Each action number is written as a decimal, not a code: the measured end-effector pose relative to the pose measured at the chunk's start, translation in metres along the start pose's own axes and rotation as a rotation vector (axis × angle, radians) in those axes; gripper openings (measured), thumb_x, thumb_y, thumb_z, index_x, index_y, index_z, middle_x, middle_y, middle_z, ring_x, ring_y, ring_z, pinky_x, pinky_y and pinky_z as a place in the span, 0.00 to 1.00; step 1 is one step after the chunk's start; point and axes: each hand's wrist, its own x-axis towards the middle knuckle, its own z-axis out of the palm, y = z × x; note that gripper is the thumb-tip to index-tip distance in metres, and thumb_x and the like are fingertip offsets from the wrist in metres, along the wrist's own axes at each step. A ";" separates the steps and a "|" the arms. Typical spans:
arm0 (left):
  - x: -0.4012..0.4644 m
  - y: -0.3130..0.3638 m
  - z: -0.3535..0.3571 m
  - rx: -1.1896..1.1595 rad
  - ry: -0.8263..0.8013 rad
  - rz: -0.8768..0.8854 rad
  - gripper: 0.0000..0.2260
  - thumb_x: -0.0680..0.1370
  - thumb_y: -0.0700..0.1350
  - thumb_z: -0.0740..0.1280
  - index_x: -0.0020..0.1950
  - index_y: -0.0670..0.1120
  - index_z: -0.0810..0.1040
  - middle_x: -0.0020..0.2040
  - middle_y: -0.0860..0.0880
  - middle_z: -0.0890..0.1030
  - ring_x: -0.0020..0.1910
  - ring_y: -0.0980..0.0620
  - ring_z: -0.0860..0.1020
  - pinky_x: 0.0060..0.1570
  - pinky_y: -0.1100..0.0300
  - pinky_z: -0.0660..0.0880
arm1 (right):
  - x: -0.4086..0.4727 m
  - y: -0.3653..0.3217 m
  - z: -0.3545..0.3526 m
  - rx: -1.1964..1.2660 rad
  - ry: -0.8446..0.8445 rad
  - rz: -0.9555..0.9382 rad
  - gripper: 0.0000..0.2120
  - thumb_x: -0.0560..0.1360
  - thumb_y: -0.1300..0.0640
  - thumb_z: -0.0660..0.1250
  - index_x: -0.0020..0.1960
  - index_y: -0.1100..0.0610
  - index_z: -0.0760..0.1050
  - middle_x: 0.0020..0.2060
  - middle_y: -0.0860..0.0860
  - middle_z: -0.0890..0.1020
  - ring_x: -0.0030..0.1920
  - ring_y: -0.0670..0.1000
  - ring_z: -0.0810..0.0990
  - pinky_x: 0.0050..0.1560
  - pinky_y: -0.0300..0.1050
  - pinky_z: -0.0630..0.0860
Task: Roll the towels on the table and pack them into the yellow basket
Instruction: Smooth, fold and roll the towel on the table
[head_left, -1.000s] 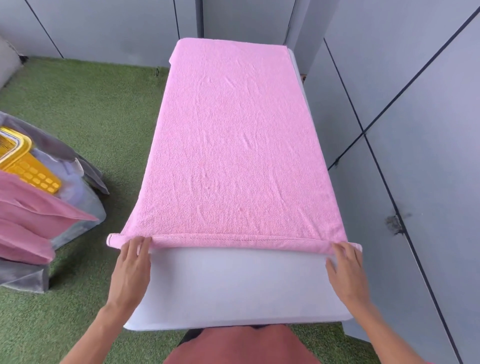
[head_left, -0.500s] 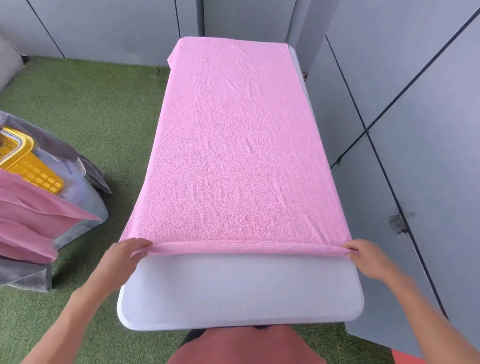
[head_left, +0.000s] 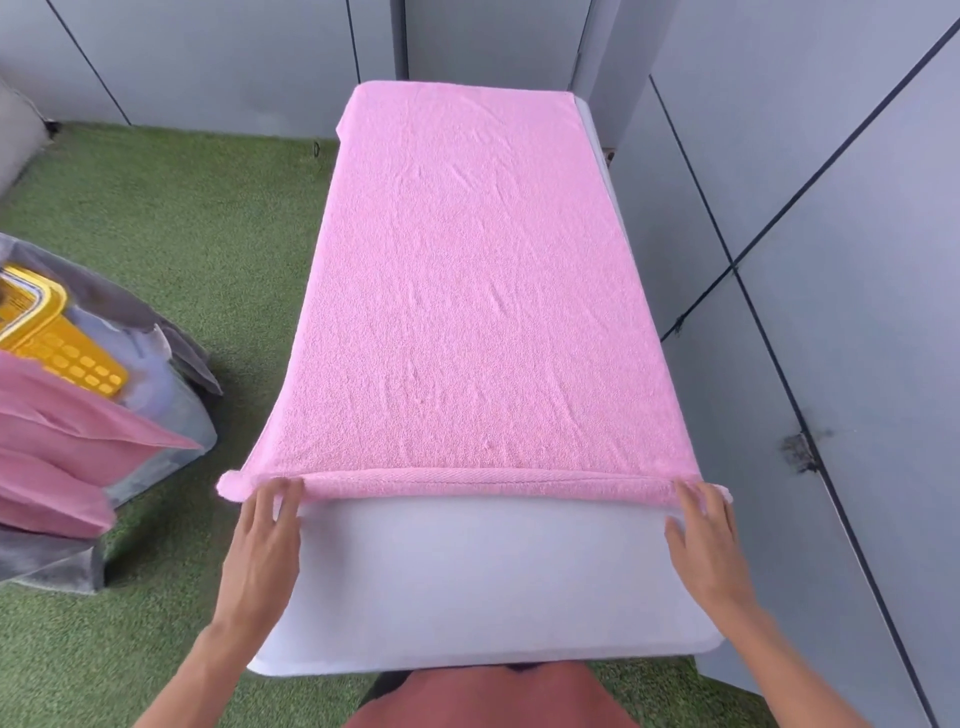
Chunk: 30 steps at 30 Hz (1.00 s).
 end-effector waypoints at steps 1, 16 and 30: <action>0.005 -0.001 0.001 -0.017 -0.016 -0.015 0.24 0.71 0.29 0.67 0.66 0.39 0.70 0.61 0.42 0.70 0.59 0.39 0.70 0.42 0.45 0.79 | 0.006 -0.001 -0.001 0.035 -0.018 0.010 0.23 0.72 0.69 0.67 0.67 0.62 0.71 0.62 0.57 0.70 0.66 0.60 0.65 0.66 0.54 0.67; 0.023 -0.029 -0.017 -0.144 -0.269 -0.113 0.14 0.78 0.34 0.63 0.61 0.44 0.79 0.53 0.45 0.81 0.52 0.40 0.78 0.51 0.48 0.74 | 0.032 0.026 -0.046 0.077 -0.371 0.018 0.18 0.76 0.71 0.60 0.63 0.60 0.76 0.52 0.56 0.77 0.55 0.57 0.77 0.54 0.43 0.68; -0.002 0.006 0.004 0.045 0.074 -0.020 0.22 0.70 0.32 0.71 0.62 0.37 0.74 0.56 0.40 0.73 0.51 0.38 0.72 0.48 0.43 0.74 | -0.003 -0.011 -0.010 -0.217 0.161 0.082 0.15 0.68 0.69 0.71 0.54 0.59 0.78 0.50 0.59 0.74 0.52 0.62 0.69 0.50 0.57 0.75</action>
